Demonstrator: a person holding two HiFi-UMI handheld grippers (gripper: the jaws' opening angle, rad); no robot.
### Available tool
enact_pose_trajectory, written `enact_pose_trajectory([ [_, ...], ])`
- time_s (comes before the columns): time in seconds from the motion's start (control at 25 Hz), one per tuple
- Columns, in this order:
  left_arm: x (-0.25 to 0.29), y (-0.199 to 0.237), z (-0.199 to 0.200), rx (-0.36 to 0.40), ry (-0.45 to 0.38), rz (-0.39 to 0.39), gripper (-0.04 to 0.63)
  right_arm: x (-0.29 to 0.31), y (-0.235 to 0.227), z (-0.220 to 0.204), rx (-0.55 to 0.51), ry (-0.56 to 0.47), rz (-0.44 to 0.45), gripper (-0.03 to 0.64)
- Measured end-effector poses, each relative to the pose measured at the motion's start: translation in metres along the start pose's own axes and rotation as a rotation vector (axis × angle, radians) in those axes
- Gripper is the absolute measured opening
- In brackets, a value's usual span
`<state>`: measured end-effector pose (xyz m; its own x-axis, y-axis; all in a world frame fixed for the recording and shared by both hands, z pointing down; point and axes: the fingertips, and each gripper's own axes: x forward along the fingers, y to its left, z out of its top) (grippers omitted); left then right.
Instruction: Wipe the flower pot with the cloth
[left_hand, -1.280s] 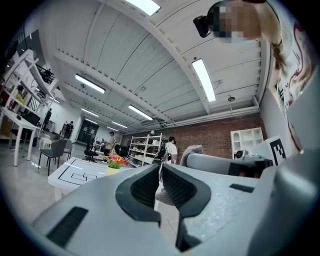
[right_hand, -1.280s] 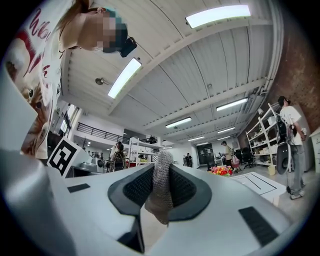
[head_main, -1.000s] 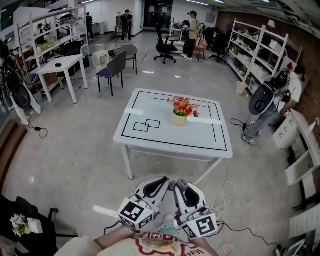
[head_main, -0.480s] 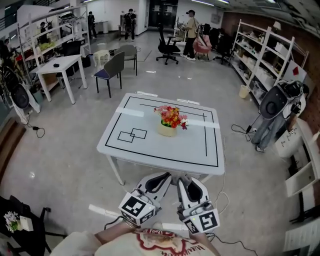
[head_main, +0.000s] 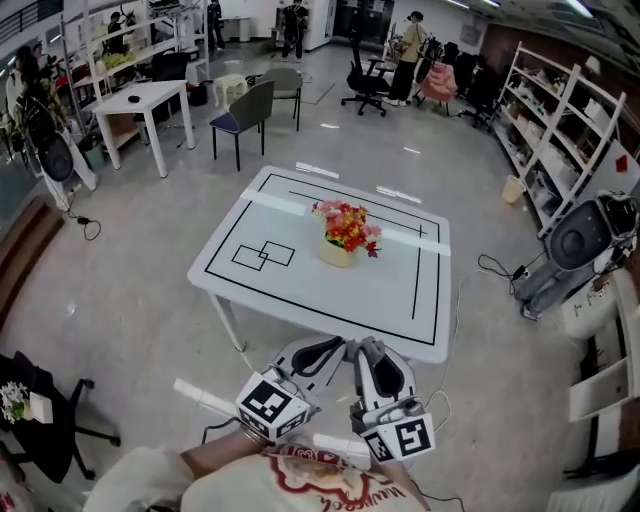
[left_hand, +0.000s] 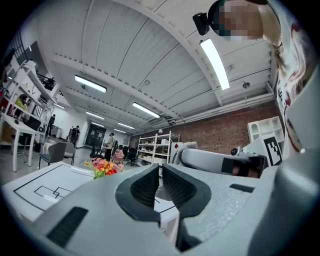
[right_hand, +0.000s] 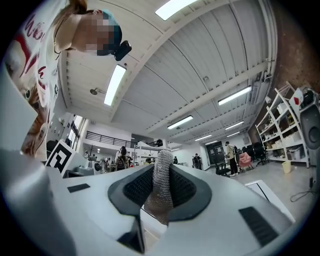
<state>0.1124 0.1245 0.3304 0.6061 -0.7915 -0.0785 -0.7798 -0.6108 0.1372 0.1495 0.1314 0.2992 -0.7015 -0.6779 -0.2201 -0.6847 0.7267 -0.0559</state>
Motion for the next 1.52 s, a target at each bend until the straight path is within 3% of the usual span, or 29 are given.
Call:
enact_pose_trajectory([
  [0.6,0.011,0.022,-0.009,-0.003,0.018,0.059,0.005,0.022,-0.013,-0.019,0.052,0.024,0.049,0.072],
  [0.88,0.044,0.054,-0.003,-0.009,-0.004,0.026,0.005,0.053,-0.038,-0.018,0.015,0.022,0.024,0.072],
  [1.52,0.174,0.205,0.016,0.001,-0.032,-0.062,0.005,0.213,-0.146,-0.042,-0.034,-0.002,-0.053,0.072],
])
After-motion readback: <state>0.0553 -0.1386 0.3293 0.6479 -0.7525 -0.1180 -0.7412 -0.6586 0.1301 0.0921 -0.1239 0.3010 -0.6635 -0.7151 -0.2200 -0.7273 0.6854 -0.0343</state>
